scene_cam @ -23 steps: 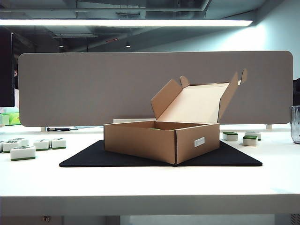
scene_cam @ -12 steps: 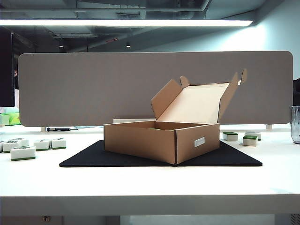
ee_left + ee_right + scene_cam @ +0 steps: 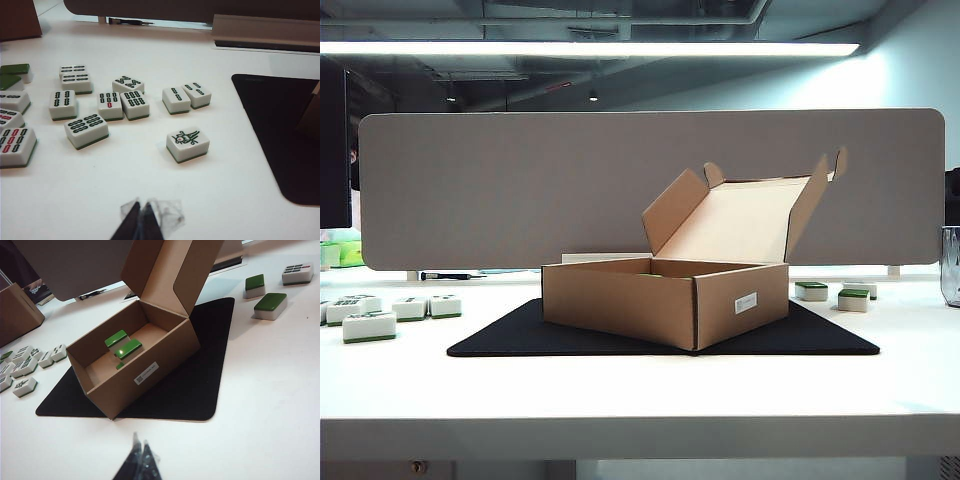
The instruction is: Pick up four mahjong tiles and put them into the paper box.
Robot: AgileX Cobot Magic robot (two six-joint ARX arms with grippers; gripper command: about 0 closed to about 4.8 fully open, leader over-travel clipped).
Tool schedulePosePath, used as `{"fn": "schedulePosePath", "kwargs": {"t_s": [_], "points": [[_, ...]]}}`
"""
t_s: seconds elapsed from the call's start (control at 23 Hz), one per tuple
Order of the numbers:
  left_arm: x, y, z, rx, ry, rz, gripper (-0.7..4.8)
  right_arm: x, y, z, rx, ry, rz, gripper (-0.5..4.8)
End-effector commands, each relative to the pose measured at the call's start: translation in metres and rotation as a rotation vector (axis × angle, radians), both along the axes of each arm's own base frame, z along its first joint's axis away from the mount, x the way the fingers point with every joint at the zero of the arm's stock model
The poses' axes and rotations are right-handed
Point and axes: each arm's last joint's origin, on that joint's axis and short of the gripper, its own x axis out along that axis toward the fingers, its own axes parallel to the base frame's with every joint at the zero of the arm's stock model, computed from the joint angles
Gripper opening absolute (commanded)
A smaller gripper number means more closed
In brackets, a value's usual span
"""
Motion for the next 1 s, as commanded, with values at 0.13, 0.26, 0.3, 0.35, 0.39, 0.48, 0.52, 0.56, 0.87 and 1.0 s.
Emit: {"fn": "schedulePosePath", "kwargs": {"t_s": [0.13,0.26,0.3,0.35,0.39,0.48,0.52,0.56,0.87,1.0], "points": [[-0.0002,-0.0006,-0.0013,0.038,0.014,-0.020,-0.06,-0.0006,0.0000,0.0031,-0.001,-0.029,-0.001,-0.01],[-0.0002,-0.0006,-0.0013,0.040,0.014,-0.019,-0.06,-0.0006,0.0000,0.0031,-0.001,-0.029,-0.001,-0.01],[-0.0002,-0.0006,-0.0012,0.030,0.012,-0.018,-0.06,-0.0006,0.0000,0.0031,-0.001,-0.029,-0.001,-0.01],[-0.0002,-0.0005,-0.0010,0.025,0.011,-0.016,-0.06,-0.0006,0.0000,0.0031,-0.001,-0.029,-0.001,-0.01],[-0.0002,-0.0005,-0.0010,0.025,0.011,-0.016,-0.06,-0.0006,0.0000,0.0031,-0.001,-0.029,-0.001,-0.01],[-0.0002,-0.0005,-0.0010,0.025,0.011,-0.014,-0.06,-0.0006,0.0000,0.0030,-0.001,-0.029,-0.001,-0.01],[-0.0002,-0.0004,-0.0010,0.026,0.011,-0.013,-0.06,-0.0006,0.0000,0.0030,-0.001,-0.029,-0.001,-0.01],[-0.0002,-0.0004,-0.0010,0.026,0.011,-0.013,-0.06,-0.0006,0.0000,0.0032,-0.001,-0.029,-0.001,-0.01],[-0.0002,-0.0005,-0.0010,0.026,0.011,-0.013,-0.06,-0.0006,0.0000,0.0032,-0.001,-0.029,-0.001,-0.01],[-0.0002,-0.0005,-0.0010,0.026,0.011,-0.013,-0.06,-0.0006,0.0000,0.0030,-0.002,-0.029,-0.001,-0.01]]}}
